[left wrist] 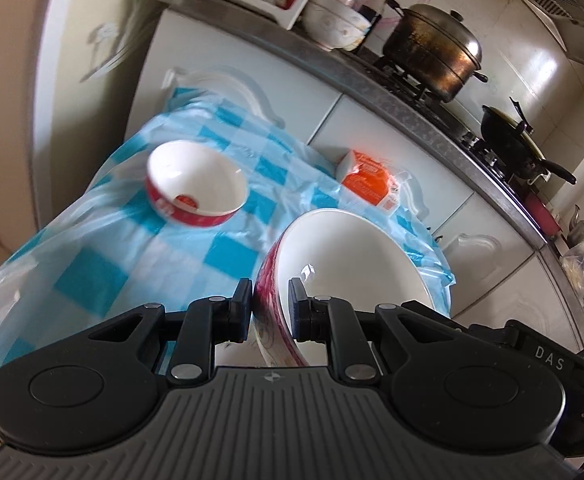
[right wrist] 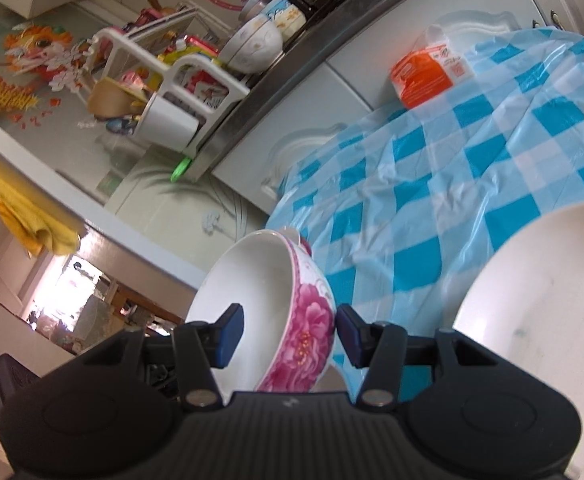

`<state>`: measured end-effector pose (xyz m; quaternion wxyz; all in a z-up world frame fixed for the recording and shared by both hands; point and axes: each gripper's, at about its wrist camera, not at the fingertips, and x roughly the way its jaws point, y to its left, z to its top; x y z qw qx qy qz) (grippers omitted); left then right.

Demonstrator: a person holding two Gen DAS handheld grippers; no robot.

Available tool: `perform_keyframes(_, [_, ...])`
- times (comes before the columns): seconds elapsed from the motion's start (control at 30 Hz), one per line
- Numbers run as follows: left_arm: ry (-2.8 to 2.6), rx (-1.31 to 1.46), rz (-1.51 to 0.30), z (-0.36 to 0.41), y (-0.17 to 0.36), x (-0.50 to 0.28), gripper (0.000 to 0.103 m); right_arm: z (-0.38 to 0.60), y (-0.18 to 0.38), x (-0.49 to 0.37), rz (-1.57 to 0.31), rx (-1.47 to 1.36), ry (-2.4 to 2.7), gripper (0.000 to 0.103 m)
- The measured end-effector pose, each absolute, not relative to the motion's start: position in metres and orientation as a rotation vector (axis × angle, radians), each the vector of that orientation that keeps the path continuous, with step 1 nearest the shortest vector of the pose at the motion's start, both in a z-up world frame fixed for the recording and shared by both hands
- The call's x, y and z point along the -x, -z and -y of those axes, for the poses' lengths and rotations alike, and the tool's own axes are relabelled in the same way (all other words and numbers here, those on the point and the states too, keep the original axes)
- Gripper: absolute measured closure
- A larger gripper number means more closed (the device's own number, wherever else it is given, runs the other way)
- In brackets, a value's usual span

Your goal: Organize plates and bowls

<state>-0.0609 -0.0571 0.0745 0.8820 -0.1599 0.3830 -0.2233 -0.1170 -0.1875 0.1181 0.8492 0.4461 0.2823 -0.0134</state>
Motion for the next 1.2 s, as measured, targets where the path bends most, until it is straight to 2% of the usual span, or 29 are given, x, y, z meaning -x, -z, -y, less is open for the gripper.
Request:
perform_keyframes(1.03, [0.418,0.388,-0.825,0.024,-0.041,0.082,0.088,0.138,-0.092,0.123,-0.675,-0.818,0.034,0.051])
perform_keyframes(1.1, [0.421,0.392,-0.825,0.023,-0.04,0.082,0.088,0.136,-0.092,0.123,-0.675,-0.803,0.029,0.05])
perform_keyframes(1.2, [0.419,0.389,-0.795,0.021,-0.044,0.084,0.086,0.135,-0.095,0.125,-0.659,-0.784,0.027,0.042])
